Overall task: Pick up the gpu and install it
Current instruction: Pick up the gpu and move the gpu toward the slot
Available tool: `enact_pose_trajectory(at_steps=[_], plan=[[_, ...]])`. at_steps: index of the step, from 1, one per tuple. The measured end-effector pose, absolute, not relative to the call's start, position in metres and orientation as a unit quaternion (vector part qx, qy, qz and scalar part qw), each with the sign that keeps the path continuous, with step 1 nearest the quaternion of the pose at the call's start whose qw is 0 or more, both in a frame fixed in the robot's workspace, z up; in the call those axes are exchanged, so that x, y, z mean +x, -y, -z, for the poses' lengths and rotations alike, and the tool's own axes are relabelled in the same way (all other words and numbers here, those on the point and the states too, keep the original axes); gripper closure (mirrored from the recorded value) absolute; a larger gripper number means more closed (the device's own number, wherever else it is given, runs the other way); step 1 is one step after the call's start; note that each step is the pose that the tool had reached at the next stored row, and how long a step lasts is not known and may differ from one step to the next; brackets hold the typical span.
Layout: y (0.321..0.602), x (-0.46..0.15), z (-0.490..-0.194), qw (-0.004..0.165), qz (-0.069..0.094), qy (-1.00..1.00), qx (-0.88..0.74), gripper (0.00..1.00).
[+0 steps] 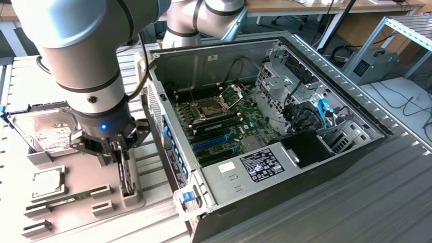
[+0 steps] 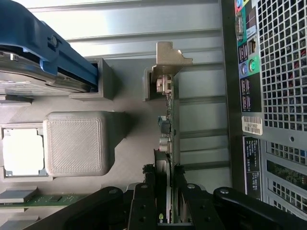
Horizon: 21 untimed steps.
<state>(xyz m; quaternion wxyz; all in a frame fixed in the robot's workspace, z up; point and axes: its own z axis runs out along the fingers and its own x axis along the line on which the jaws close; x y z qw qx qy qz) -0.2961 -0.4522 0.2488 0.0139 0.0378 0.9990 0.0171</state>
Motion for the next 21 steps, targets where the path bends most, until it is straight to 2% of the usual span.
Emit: enact_pose_trajectory(at_steps=[21], plan=[[0.452, -0.296, -0.266, 0.014, -0.017, -0.999, 0.038, 0.74]])
